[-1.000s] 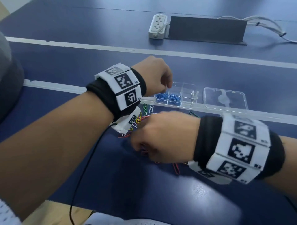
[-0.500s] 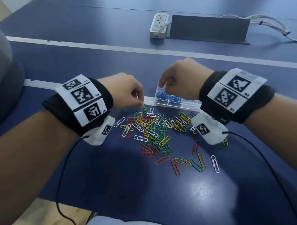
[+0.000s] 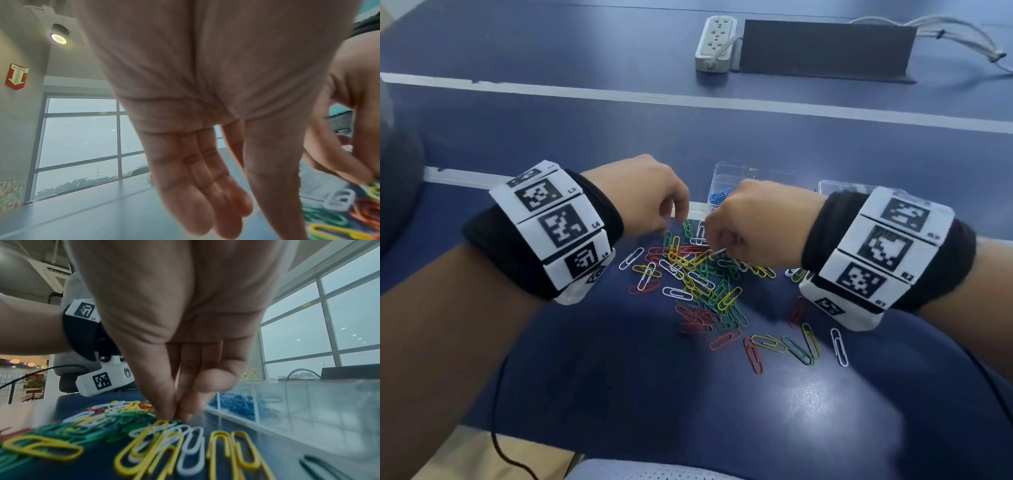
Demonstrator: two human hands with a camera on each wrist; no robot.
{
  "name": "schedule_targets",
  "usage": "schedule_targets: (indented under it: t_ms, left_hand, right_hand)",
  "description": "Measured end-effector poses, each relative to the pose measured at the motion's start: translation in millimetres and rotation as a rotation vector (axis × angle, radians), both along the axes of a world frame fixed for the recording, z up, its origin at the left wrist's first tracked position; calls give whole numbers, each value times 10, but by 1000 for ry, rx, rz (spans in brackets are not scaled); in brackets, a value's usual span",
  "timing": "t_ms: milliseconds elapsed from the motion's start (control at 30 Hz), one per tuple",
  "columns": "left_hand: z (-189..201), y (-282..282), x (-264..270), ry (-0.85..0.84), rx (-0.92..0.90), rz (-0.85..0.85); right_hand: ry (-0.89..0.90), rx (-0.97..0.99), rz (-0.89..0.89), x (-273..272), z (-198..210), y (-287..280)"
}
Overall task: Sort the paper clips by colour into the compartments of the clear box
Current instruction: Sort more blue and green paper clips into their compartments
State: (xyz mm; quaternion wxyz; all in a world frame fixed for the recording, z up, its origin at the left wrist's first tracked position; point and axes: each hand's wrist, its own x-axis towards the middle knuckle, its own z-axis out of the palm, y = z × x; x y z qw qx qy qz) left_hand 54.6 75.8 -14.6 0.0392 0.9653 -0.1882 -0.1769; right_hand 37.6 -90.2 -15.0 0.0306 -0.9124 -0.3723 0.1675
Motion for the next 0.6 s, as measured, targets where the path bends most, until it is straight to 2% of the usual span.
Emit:
schedule_targets:
  t_ms: [300,467,600]
  left_hand:
    - [-49,69,-8,40,-8,-52]
    - [-6,136,-113,15,-95,-46]
    - [19,103,-195,10,-250,-52]
  right_hand:
    - [15,108,-47,-48,35,-150]
    - [154,180,-180,-56,28,-214]
    - [328,256,-299,-12,17,-271]
